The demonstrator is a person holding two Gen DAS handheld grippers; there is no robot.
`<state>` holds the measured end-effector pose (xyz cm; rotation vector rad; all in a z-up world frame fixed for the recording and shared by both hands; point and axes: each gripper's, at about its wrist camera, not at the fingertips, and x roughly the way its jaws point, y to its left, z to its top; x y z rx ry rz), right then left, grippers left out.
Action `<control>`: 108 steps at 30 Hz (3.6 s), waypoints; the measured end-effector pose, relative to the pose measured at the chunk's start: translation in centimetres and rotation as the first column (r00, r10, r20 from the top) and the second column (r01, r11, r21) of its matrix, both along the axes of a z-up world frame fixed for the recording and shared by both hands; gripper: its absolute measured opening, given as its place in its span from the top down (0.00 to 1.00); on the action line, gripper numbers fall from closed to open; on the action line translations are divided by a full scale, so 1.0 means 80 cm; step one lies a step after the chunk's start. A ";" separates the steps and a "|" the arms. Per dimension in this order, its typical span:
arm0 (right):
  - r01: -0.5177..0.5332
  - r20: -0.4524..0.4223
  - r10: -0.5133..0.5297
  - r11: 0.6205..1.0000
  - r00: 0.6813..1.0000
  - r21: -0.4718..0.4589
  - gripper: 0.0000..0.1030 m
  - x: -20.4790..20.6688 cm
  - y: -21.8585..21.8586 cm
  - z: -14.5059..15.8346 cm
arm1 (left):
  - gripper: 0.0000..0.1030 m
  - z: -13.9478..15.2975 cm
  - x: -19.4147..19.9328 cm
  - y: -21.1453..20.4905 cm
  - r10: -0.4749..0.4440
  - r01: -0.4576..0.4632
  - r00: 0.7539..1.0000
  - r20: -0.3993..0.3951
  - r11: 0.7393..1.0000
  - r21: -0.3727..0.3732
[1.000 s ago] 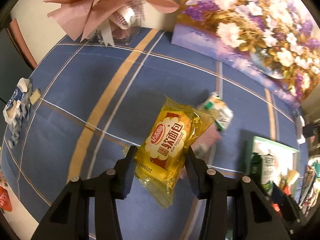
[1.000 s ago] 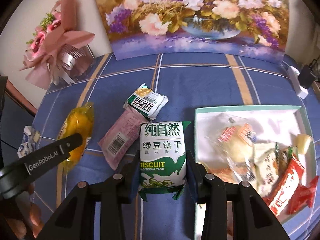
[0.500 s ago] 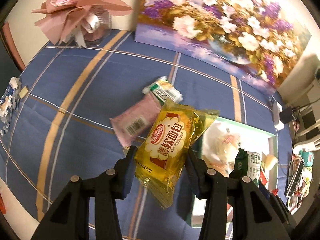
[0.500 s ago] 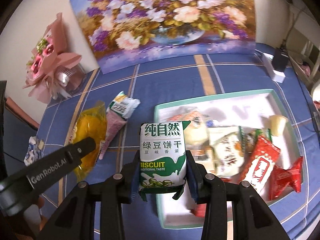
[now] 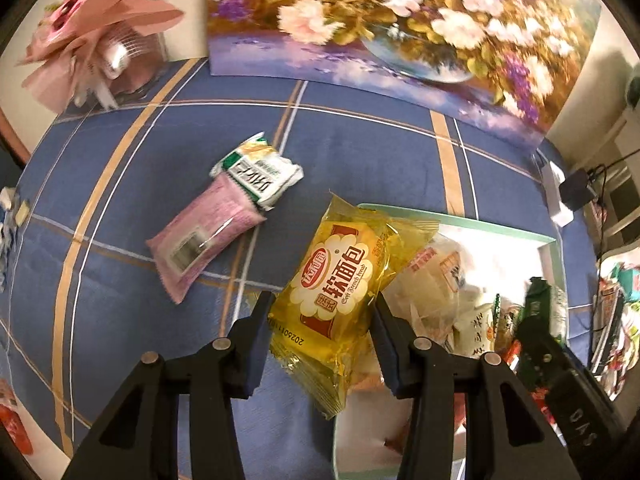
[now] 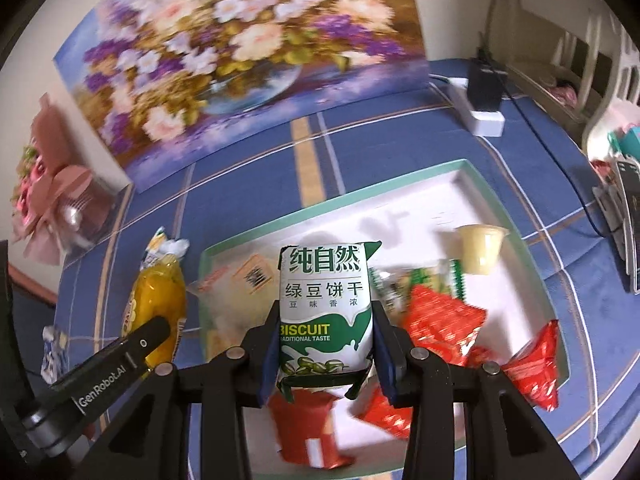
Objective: Organize snacks
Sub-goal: 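Carry both packs over the tray and open both grippers to drop them, then move both grippers back to the pink pack and white-green pack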
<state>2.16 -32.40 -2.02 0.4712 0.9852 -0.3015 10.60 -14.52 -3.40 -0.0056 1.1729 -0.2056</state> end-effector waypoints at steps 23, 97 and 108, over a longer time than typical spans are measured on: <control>0.139 -0.071 -0.137 0.990 0.988 0.031 0.59 -0.002 -0.076 -0.043 | 0.53 -0.026 0.012 -0.063 -0.099 0.099 0.995 -0.016 0.995 -0.014; -0.134 -0.088 0.127 0.988 0.988 -0.078 0.00 0.027 0.077 -0.014 | 0.00 0.003 0.040 0.153 0.276 -0.276 0.961 0.028 0.961 0.019; -0.205 -0.091 0.199 0.976 0.976 -0.071 0.00 0.041 0.125 -0.016 | 0.00 -0.012 0.049 0.201 0.309 -0.308 0.951 0.030 0.950 -0.046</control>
